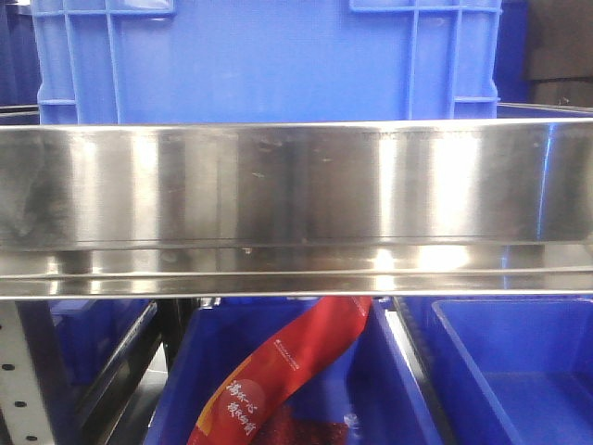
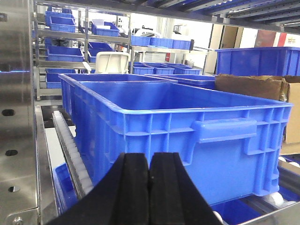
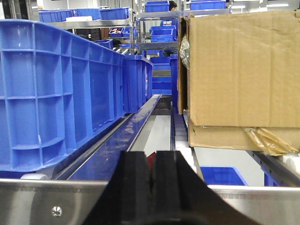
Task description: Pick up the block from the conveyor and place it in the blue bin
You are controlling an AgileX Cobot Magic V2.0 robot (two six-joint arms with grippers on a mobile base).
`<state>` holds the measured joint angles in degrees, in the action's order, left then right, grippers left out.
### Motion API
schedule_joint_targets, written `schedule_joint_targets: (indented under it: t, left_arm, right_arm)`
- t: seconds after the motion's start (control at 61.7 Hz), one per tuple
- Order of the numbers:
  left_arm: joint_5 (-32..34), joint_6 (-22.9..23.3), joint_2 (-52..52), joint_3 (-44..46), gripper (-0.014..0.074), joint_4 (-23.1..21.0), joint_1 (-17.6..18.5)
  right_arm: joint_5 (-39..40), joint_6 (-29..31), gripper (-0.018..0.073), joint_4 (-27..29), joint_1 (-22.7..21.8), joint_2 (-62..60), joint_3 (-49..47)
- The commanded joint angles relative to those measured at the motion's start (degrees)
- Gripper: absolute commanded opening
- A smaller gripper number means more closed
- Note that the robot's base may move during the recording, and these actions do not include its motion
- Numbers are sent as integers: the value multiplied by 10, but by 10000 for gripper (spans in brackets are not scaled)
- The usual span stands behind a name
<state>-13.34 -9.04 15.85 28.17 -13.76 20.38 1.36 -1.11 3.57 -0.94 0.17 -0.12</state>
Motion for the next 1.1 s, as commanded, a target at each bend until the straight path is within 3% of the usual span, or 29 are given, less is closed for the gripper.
schedule_joint_targets:
  t: [0.0, 0.454, 0.519, 0.616, 0.697, 0.826, 0.956, 1.086]
  left_arm:
    - [11, 1, -3, 0, -111, -1, -2]
    - [11, 1, -3, 0, -111, -1, -2]
    - [7, 1, -6, -6, -111, 29, -8]
    - [6, 3, -25, -33, -111, 118, -40]
    - [11, 52, -55, -77, -111, 122, -76]
    - [52, 109, -113, -162, -111, 171, -142]
    - [75, 109, -158, -237, -111, 172, -189]
    - [133, 108, -158, -282, -111, 138, -208]
  right_arm:
    - [17, -1, -160, -5, -2, -2, 1]
    - [17, -1, -160, -5, -2, -2, 1]
    - [17, -1, -160, -5, -2, -2, 1]
    - [17, -1, -160, -5, -2, -2, 1]
    - [17, -1, -160, -5, -2, -2, 1]
    - [17, -1, -160, -5, -2, -2, 1]
    - [17, -1, -160, -5, -2, -2, 1]
    - [17, -1, -160, -5, -2, -2, 1]
